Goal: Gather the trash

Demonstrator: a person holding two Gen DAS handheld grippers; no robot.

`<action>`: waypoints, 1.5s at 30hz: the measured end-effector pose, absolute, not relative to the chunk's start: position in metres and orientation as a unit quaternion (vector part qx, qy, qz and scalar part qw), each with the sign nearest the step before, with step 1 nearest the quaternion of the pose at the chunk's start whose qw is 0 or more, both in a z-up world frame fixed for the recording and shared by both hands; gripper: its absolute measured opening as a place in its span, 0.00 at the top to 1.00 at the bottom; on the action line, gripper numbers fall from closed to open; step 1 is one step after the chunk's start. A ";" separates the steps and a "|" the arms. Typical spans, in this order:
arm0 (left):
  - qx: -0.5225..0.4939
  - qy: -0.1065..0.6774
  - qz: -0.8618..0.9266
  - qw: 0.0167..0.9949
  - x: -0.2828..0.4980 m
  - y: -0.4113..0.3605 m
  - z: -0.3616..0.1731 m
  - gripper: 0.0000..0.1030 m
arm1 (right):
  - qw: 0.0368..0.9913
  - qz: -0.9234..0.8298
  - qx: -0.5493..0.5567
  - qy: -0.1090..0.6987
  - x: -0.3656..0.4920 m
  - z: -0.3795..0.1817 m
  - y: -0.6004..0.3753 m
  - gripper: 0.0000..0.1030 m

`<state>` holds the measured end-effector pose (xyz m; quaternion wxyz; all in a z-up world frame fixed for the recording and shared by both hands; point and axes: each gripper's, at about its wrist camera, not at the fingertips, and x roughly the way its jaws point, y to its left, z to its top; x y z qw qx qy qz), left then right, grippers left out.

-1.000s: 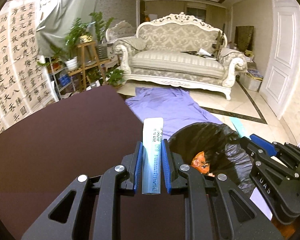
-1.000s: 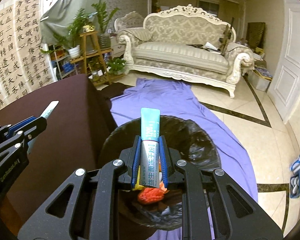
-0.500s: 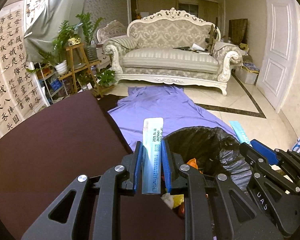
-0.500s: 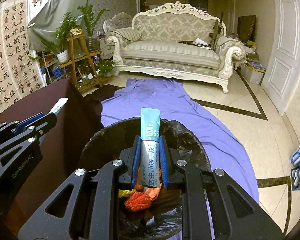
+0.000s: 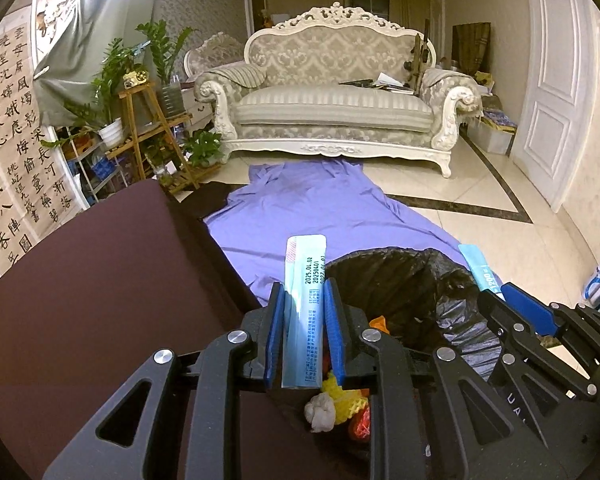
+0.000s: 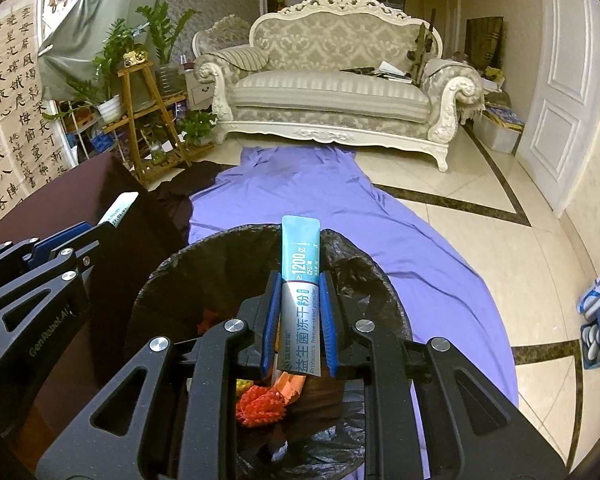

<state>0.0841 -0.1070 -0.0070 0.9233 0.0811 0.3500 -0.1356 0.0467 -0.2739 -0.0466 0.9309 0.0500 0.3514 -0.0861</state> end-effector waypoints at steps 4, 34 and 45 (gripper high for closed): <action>0.081 0.350 -0.135 0.923 0.085 -0.107 -0.009 0.55 | 0.929 -0.090 0.054 0.354 0.047 -0.049 -0.274 0.72; 0.058 0.320 -0.114 0.939 0.051 -0.074 0.016 0.23 | 0.941 -0.121 0.044 0.314 0.011 -0.020 -0.265 0.34; 0.046 0.307 -0.099 0.945 0.030 -0.049 0.026 0.22 | 0.945 -0.116 0.039 0.302 -0.007 -0.008 -0.253 0.29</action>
